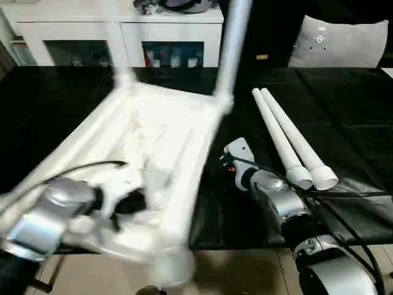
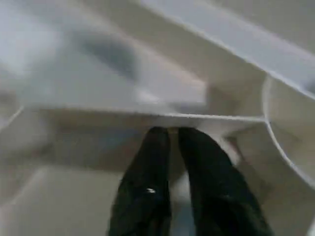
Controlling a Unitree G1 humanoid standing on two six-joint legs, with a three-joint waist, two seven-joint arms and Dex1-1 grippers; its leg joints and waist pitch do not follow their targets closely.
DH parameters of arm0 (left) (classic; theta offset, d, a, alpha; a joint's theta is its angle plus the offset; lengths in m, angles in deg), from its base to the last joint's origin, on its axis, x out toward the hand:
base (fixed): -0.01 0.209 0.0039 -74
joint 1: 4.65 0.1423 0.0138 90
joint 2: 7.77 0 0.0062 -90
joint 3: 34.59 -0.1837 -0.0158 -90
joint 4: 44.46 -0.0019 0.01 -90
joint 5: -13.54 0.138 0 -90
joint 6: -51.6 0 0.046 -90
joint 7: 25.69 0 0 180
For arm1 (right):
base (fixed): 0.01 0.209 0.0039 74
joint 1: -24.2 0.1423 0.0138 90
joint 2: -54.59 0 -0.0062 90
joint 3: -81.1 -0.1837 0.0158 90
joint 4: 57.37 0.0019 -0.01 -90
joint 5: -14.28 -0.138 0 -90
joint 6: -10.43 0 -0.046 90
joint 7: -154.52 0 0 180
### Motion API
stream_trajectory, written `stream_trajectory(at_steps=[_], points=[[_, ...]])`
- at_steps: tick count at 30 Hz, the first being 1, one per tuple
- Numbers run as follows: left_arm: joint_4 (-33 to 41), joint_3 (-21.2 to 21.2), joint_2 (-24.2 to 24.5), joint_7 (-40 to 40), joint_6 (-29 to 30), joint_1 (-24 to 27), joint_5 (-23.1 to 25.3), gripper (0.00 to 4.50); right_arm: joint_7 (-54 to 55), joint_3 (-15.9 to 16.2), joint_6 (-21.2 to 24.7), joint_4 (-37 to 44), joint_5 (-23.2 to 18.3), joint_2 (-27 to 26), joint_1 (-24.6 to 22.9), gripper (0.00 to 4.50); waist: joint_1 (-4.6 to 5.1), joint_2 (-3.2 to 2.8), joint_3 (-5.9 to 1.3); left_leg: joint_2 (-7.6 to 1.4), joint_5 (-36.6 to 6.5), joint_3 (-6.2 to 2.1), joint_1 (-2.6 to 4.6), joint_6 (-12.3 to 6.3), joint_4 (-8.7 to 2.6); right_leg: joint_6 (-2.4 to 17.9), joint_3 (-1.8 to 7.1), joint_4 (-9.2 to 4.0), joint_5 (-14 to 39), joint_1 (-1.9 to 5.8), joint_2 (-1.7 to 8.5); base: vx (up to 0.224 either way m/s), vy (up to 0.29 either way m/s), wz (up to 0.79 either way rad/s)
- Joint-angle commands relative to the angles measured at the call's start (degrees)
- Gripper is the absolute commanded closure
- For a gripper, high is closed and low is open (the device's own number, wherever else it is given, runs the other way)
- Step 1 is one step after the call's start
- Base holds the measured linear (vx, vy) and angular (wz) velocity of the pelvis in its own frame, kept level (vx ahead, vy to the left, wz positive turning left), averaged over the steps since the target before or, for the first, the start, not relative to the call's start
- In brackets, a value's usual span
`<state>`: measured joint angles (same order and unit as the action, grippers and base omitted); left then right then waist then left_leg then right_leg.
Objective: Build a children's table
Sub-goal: Rotate table base
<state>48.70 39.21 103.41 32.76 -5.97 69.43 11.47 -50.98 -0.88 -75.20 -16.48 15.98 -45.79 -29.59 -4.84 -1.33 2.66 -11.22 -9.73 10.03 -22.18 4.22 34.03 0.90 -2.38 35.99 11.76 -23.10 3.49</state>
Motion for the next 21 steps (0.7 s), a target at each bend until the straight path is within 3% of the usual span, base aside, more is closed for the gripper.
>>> stream_trajectory(at_steps=[1, 5, 9, 10, 13, 14, 17, 18, 21], points=[[0.2, -0.9, -3.5, -0.7, -2.6, -3.3, -1.6, 4.14, -0.5, 0.7, -1.5, 0.0, -0.1, -1.3, 2.1, 0.00, 0.11, -0.35, -3.66, -1.38, -10.8, -0.38, 1.12, 0.74, -4.02, 12.0, 2.35, -3.67, 3.3, 2.67, 3.79, 0.000, 0.000, 0.00], [-13.5, -1.2, -12.0, -10.8, -8.5, -11.2, 2.8, 4.33, 1.3, -0.2, -2.2, -0.5, 0.5, 0.7, 3.1, 0.00, -0.09, -0.10, -3.71, -1.15, -10.4, -0.22, 1.17, 0.43, -3.71, 11.4, 2.33, -3.92, 3.2, 2.82, 3.58, 0.000, 0.000, 0.00], [-25.1, -0.7, -16.0, -20.0, -13.6, -17.0, 6.4, 4.44, 3.6, -2.1, -2.0, 0.0, 0.9, 3.2, 4.0, 0.00, -0.08, 0.38, -3.97, -1.06, -8.6, -0.42, 0.84, -0.42, -3.60, 10.6, 2.13, -3.84, 1.4, 3.31, 3.60, 0.000, 0.000, 0.00], [-28.1, -0.5, -16.9, -22.6, -15.0, -18.6, 7.4, 4.44, 4.4, -2.9, -1.8, 0.1, 0.8, 4.1, 4.5, 0.00, -0.13, 0.23, -4.15, -1.08, -8.2, -0.37, 1.06, -0.56, -3.37, 11.0, 2.20, -3.61, 0.4, 3.26, 3.66, 0.000, 0.000, 0.00], [-32.1, 0.5, -18.4, -27.2, -17.2, -20.4, 8.2, 4.44, 6.0, -4.0, -1.6, 0.6, 1.0, 5.6, 4.9, 0.00, -0.11, 0.49, -4.16, -1.05, -7.4, -0.44, 0.78, -1.20, -3.32, 11.3, 2.09, -3.58, -0.5, 3.50, 3.69, 0.000, 0.000, 0.00], [-35.8, 1.7, -20.0, -31.4, -19.4, -22.0, 8.5, 4.44, 6.6, -5.4, -2.1, 1.5, 0.5, 7.0, 5.2, 0.00, -0.23, 0.26, -4.19, -1.10, -7.0, -0.43, 0.83, -1.47, -3.22, 11.5, 2.05, -3.56, -0.7, 3.40, 3.75, 0.000, 0.000, 0.00], [-40.1, 2.4, -21.5, -35.2, -22.5, -23.4, 9.1, 4.44, 7.7, -7.6, -1.1, 4.2, -1.0, 8.1, 5.0, 0.00, -0.49, 0.49, -4.32, -1.06, -6.3, -0.37, 0.87, -2.34, -3.06, 11.4, 2.04, -3.46, -2.5, 3.52, 3.58, 0.000, 0.000, 0.00], [-39.6, 2.5, -21.7, -34.6, -23.1, -23.1, 8.8, 4.44, 9.5, -8.0, 0.2, 5.4, -0.5, 8.5, 4.7, 0.00, -0.59, 0.52, -4.36, -1.11, -5.8, -0.39, 0.91, -2.64, -3.02, 11.5, 2.01, -3.39, -2.8, 3.45, 3.65, 0.000, 0.000, 0.00], [-34.8, 2.8, -21.9, -30.2, -24.4, -20.4, 6.5, 4.44, 15.2, -10.6, 15.9, 10.3, -0.4, 9.0, 4.4, 0.00, -0.62, 0.52, -4.19, -1.07, -4.7, -0.38, 0.92, -2.95, -3.09, 12.3, 2.02, -3.46, -2.7, 3.47, 3.56, 0.000, 0.000, 0.00]])
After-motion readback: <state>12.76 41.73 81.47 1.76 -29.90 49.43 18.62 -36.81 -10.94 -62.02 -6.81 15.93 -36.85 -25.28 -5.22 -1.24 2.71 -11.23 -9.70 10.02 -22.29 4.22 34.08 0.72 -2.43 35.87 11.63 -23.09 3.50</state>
